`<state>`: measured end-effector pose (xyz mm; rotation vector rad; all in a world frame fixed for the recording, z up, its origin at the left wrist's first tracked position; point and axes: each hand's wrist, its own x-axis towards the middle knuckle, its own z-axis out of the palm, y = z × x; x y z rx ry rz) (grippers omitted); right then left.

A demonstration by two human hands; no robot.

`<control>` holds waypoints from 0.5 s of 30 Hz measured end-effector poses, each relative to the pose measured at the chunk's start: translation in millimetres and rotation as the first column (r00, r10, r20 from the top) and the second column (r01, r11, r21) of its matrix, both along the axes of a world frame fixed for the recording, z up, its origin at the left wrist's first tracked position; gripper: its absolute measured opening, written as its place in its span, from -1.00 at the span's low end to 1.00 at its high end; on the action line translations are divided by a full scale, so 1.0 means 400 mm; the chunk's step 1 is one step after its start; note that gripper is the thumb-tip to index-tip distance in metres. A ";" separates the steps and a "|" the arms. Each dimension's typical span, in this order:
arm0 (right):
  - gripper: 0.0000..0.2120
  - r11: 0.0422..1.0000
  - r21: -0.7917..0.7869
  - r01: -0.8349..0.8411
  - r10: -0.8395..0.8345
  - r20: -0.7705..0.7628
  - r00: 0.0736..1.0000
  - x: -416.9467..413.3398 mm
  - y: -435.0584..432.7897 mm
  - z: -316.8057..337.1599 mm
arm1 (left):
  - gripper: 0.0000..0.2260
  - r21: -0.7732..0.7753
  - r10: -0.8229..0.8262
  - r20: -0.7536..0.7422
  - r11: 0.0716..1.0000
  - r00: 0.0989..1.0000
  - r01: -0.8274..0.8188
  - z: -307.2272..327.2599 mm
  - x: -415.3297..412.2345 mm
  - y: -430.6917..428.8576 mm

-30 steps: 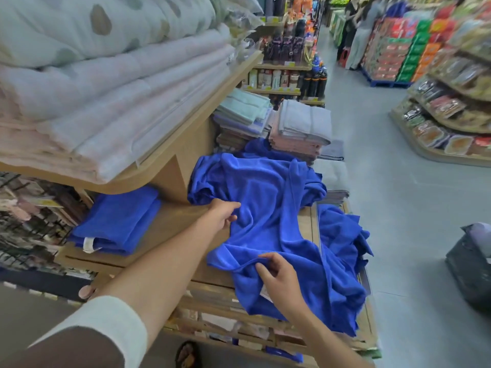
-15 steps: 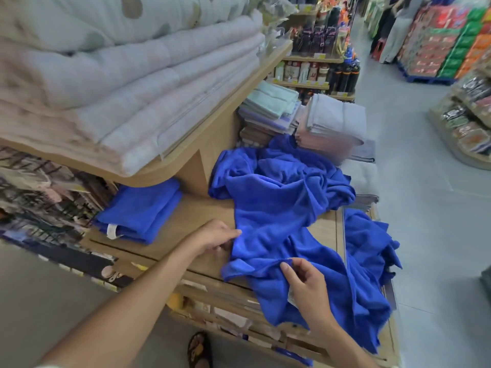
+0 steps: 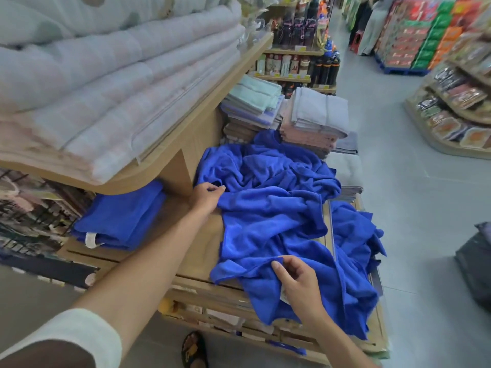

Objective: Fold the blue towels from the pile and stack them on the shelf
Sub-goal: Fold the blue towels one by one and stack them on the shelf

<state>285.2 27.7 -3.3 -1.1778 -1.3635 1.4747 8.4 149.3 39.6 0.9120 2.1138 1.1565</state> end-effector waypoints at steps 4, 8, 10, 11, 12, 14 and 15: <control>-0.87 1.000 -0.002 -0.011 0.011 -0.012 1.000 0.009 -0.001 -0.006 | -0.72 -0.129 -0.032 0.128 0.990 0.991 0.048 -0.004 -0.009 -0.023; -0.89 0.998 -0.053 -0.045 0.044 -0.030 0.999 0.008 0.000 -0.003 | -0.83 -0.317 -0.235 0.088 0.915 0.968 0.250 -0.013 -0.031 -0.067; -0.82 0.989 -0.076 -0.124 0.122 -0.034 0.992 0.005 0.000 0.012 | -0.86 -0.349 -0.328 -0.079 0.894 0.941 0.282 -0.005 -0.049 -0.081; -0.79 0.979 -0.090 -0.184 0.181 -0.040 0.983 0.002 0.000 0.021 | -0.87 -0.348 -0.362 -0.162 0.891 0.918 0.290 0.006 -0.056 -0.086; -0.77 0.963 -0.104 -0.250 0.247 -0.045 0.968 -0.001 0.000 0.034 | -0.86 -0.336 -0.390 -0.231 0.892 0.891 0.304 0.019 -0.061 -0.086; -0.77 0.921 -0.097 -0.377 0.373 -0.049 0.926 -0.009 0.005 0.073 | -0.84 -0.278 -0.423 -0.330 0.898 0.844 0.341 0.055 -0.061 -0.091; -0.78 0.898 -0.074 -0.433 0.430 -0.050 0.901 -0.014 0.011 0.102 | -0.84 -0.231 -0.424 -0.374 0.904 0.825 0.360 0.075 -0.057 -0.095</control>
